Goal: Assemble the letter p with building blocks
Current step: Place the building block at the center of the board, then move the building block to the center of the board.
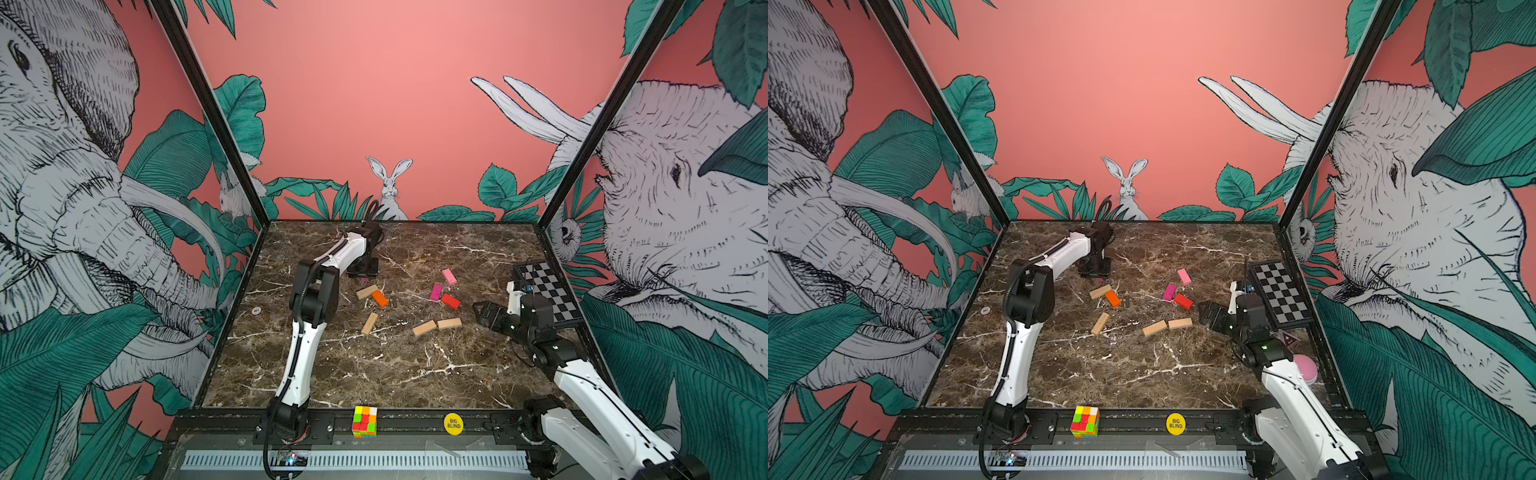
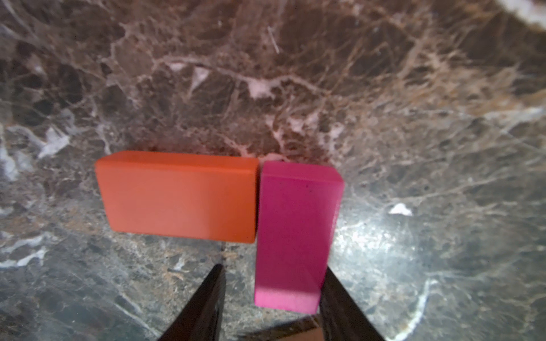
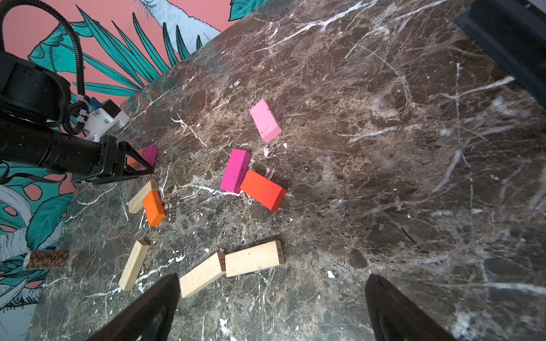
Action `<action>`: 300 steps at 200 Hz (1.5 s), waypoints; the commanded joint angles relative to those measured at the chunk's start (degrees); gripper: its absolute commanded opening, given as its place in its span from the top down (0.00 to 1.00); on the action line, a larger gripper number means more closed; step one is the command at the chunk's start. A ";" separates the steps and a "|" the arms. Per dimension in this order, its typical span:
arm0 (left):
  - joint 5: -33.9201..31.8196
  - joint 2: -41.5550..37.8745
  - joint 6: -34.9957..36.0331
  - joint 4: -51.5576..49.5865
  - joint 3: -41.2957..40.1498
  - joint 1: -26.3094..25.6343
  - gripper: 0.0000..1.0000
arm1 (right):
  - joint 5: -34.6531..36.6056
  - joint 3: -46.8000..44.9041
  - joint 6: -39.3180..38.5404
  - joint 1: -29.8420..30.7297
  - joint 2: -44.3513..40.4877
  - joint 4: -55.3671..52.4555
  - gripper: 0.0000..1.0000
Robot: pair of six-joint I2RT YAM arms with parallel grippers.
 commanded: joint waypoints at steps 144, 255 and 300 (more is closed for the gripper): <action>1.75 -5.93 0.73 1.11 -12.75 -0.94 0.46 | -0.18 -0.70 0.65 0.26 -2.10 1.01 0.02; -0.46 -17.42 3.35 -0.14 -16.26 -2.24 0.42 | -0.52 1.42 0.04 0.30 -0.15 1.46 0.02; -0.04 -26.22 4.47 -0.18 -23.42 -5.11 0.41 | -1.36 2.49 -0.79 0.32 1.98 2.08 0.02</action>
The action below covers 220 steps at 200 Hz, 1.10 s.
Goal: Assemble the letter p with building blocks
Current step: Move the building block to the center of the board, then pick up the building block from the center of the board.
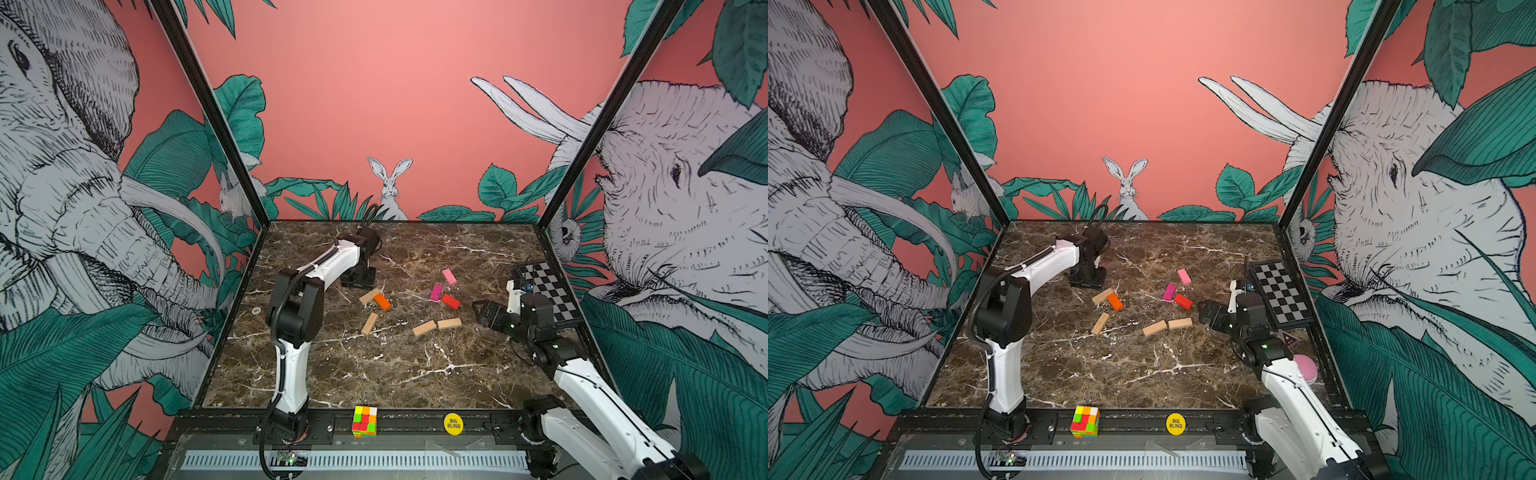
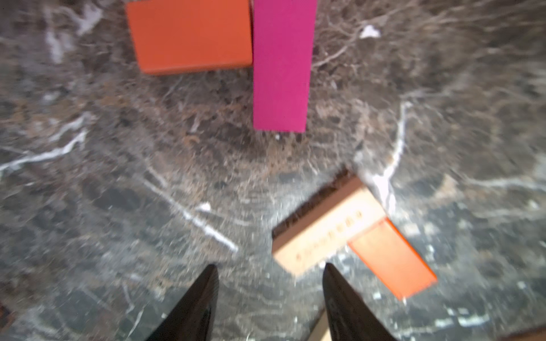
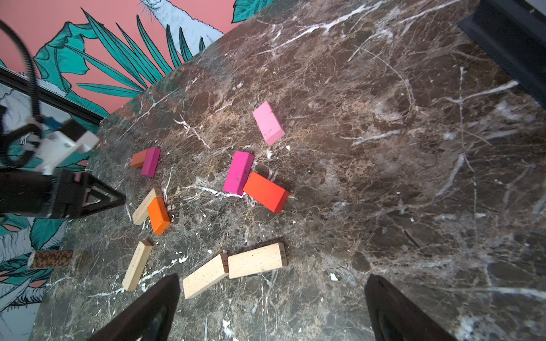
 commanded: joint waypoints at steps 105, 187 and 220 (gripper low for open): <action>0.44 -2.94 -29.69 6.09 -7.10 -13.18 0.39 | -0.38 1.68 -1.91 0.34 -1.03 -0.55 0.02; -0.86 2.89 -32.40 5.68 -2.48 -13.32 0.38 | 0.71 1.19 -2.91 0.30 -3.97 -3.14 0.02; -1.37 4.07 -32.49 5.27 -1.95 -13.33 0.38 | 0.61 1.41 -2.99 0.34 -3.58 -3.12 0.02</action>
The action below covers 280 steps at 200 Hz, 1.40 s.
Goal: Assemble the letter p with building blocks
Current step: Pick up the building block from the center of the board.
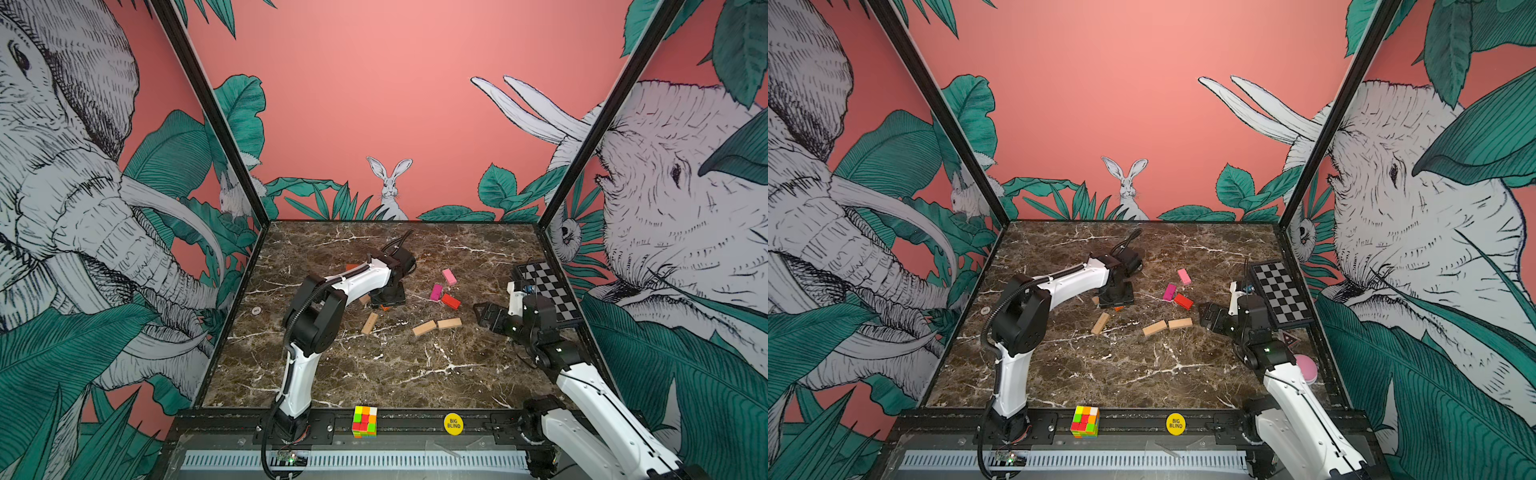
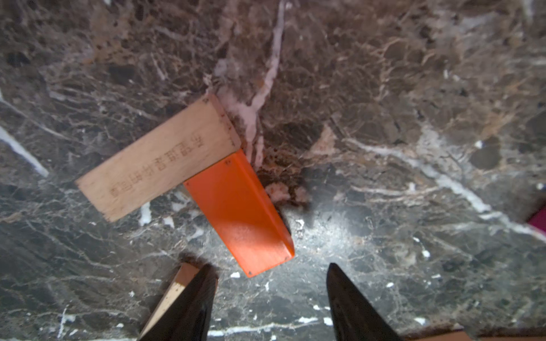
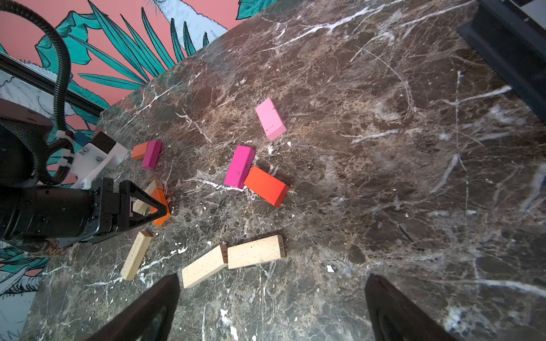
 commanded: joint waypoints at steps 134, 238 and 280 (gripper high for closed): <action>-3.76 2.43 -1.39 -1.50 2.10 0.18 0.43 | 0.76 -0.32 -0.65 0.32 -0.89 0.23 0.02; -14.38 -5.52 16.64 -3.09 1.19 0.48 0.30 | 0.94 -0.70 -0.71 0.33 -1.40 -0.09 0.02; -11.15 -10.19 36.16 1.01 -4.51 6.27 0.20 | 0.74 -0.96 -0.57 0.31 -0.69 0.78 0.02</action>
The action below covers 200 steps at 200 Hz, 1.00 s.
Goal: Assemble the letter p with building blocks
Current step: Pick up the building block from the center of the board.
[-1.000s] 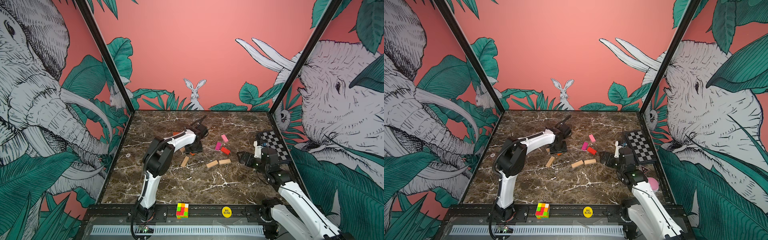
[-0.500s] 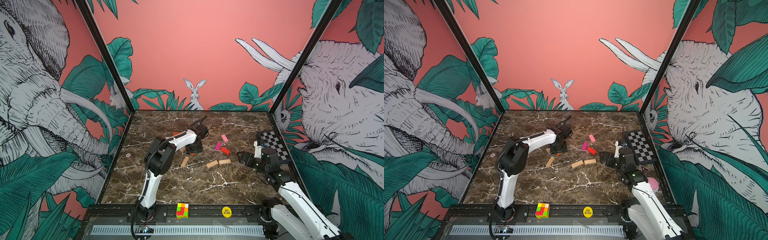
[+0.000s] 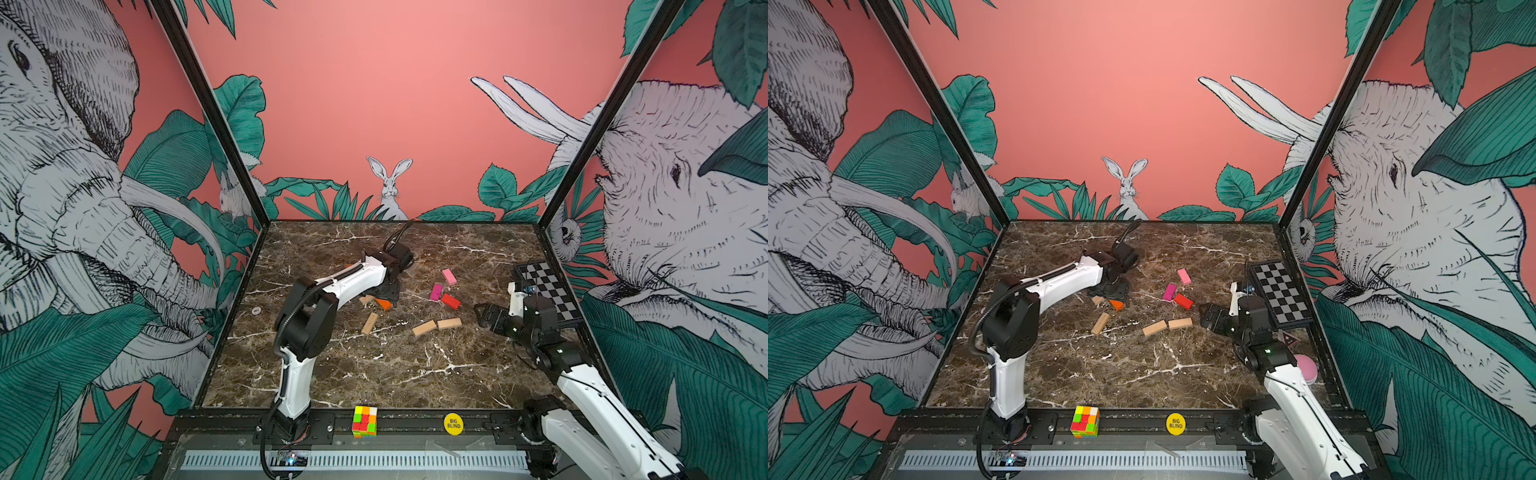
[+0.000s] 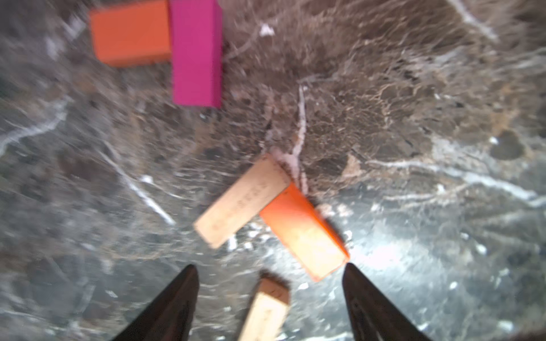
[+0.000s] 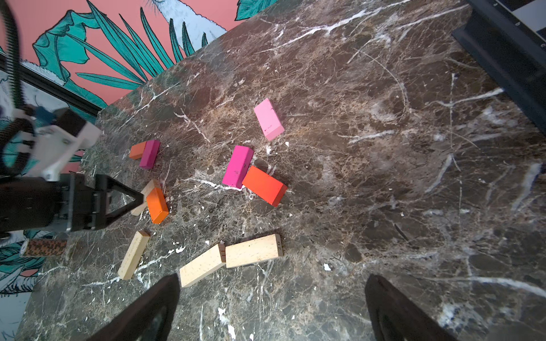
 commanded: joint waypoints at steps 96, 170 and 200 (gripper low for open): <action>21.42 -1.29 38.62 4.42 -4.97 10.90 0.40 | -0.47 0.46 -1.07 0.29 1.15 1.01 0.02; 16.86 2.66 43.74 3.58 -3.38 10.93 0.42 | -0.53 0.38 -1.16 0.34 0.62 0.32 0.02; 16.65 3.88 43.99 3.73 -3.21 10.95 0.42 | -1.75 0.29 -1.07 0.31 -0.21 0.40 0.02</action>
